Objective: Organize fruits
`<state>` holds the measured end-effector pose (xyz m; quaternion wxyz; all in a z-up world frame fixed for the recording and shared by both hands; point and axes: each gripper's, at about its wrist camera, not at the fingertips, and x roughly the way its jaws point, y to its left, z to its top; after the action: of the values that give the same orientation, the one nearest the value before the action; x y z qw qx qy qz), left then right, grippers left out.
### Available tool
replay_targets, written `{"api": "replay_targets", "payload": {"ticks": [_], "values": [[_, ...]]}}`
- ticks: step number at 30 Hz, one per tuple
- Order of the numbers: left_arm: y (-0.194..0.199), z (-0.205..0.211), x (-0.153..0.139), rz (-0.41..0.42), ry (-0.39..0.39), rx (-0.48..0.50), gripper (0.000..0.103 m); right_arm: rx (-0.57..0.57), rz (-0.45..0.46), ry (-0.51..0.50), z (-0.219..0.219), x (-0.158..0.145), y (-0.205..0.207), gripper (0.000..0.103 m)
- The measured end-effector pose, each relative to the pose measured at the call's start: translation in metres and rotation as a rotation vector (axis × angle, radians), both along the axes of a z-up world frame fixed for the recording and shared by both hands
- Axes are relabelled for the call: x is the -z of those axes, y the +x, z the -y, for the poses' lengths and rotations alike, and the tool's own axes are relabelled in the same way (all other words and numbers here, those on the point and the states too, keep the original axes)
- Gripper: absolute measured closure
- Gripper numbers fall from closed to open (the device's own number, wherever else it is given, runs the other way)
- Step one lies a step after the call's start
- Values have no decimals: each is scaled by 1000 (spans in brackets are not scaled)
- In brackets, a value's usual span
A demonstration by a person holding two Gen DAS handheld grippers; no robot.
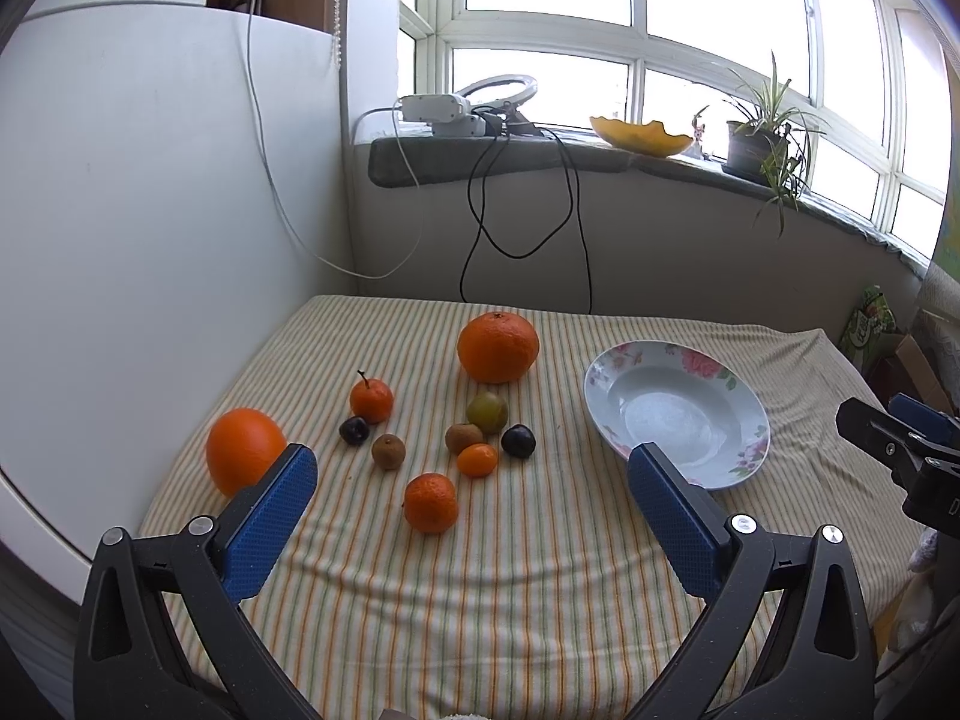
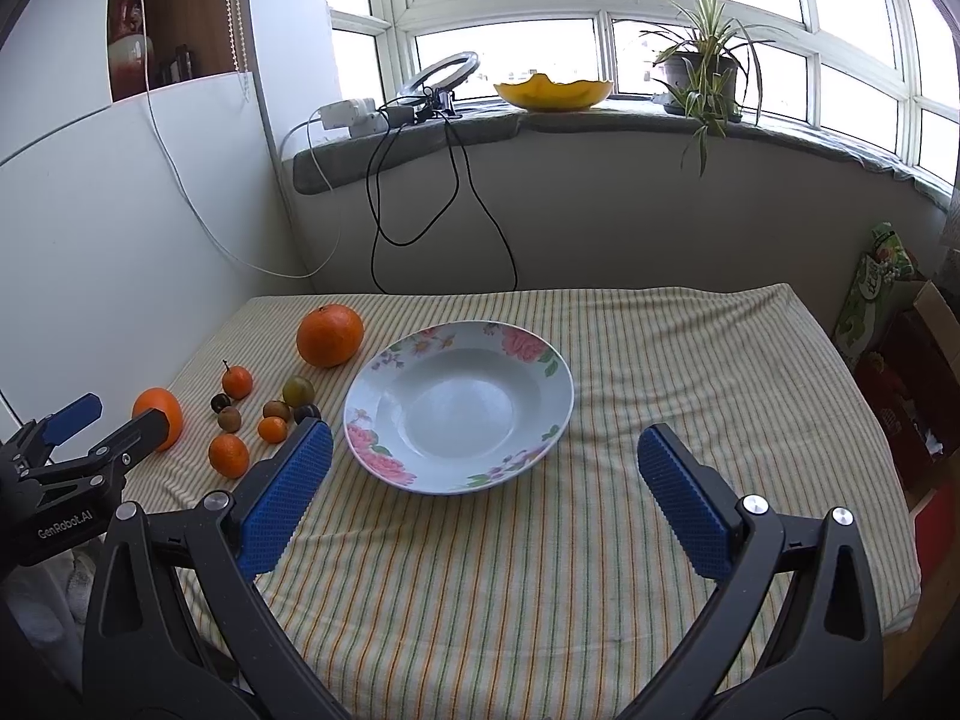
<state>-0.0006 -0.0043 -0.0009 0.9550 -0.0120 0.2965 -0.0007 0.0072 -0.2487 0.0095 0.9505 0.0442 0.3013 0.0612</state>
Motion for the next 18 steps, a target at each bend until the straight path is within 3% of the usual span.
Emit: {"api": "replay_targets", "payload": {"ticks": [18], "values": [[-1,-46,25,-49,-26,-76,0,-73,2,5,-21,9,12,0]]}}
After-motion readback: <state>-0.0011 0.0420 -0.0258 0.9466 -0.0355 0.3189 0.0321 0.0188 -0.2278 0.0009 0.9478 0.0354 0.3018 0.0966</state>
